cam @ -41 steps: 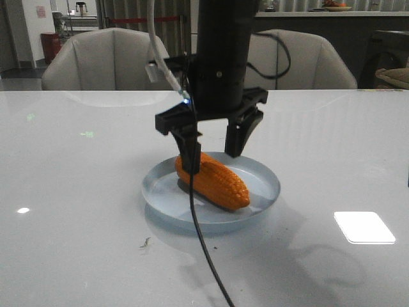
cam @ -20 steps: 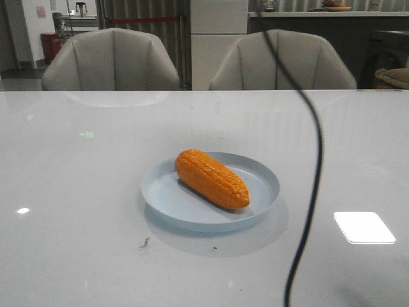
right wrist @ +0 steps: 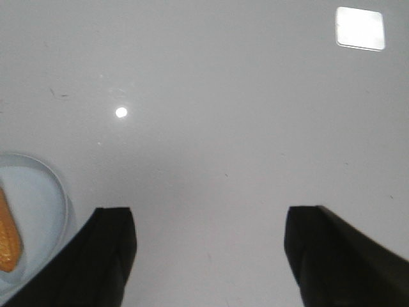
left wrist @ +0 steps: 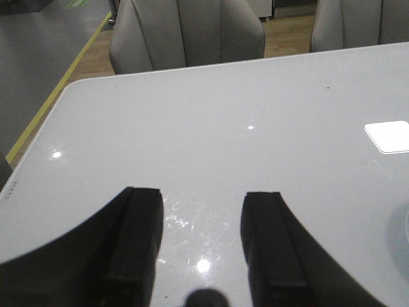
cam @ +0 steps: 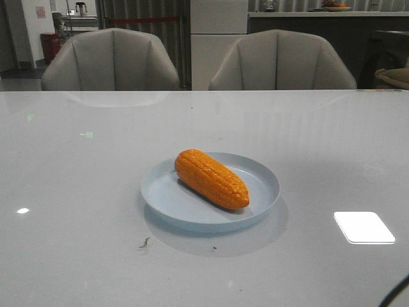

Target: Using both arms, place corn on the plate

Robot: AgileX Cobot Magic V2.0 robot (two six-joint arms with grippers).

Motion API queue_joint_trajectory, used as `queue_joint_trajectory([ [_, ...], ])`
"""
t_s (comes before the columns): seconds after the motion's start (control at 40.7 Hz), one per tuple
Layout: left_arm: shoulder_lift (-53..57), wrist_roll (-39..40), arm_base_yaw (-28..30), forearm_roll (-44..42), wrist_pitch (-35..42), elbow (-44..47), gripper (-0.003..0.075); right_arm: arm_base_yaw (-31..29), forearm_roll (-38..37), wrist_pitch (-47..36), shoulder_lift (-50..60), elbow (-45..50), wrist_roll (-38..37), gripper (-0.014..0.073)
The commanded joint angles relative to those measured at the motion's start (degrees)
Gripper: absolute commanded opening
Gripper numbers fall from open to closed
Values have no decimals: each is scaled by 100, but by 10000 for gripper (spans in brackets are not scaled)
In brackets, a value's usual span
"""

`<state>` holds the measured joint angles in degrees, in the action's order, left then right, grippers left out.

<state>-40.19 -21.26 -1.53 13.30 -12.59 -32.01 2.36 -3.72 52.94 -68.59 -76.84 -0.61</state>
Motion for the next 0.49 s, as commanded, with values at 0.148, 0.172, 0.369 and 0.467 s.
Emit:
queue_joint_trajectory([
  [0.148,23,24,-7,27,410,-178,368,-153,-2,-907,1704,1925,224,591],
  [0.172,23,24,-7,27,410,-178,368,-153,15,-965,1818,2067,219,591],
  [0.369,23,24,-7,27,410,-178,368,-153,26,-990,2564,2809,219,591],
  [0.467,23,24,-7,27,410,-178,368,-153,26,-873,2705,2829,219,591],
])
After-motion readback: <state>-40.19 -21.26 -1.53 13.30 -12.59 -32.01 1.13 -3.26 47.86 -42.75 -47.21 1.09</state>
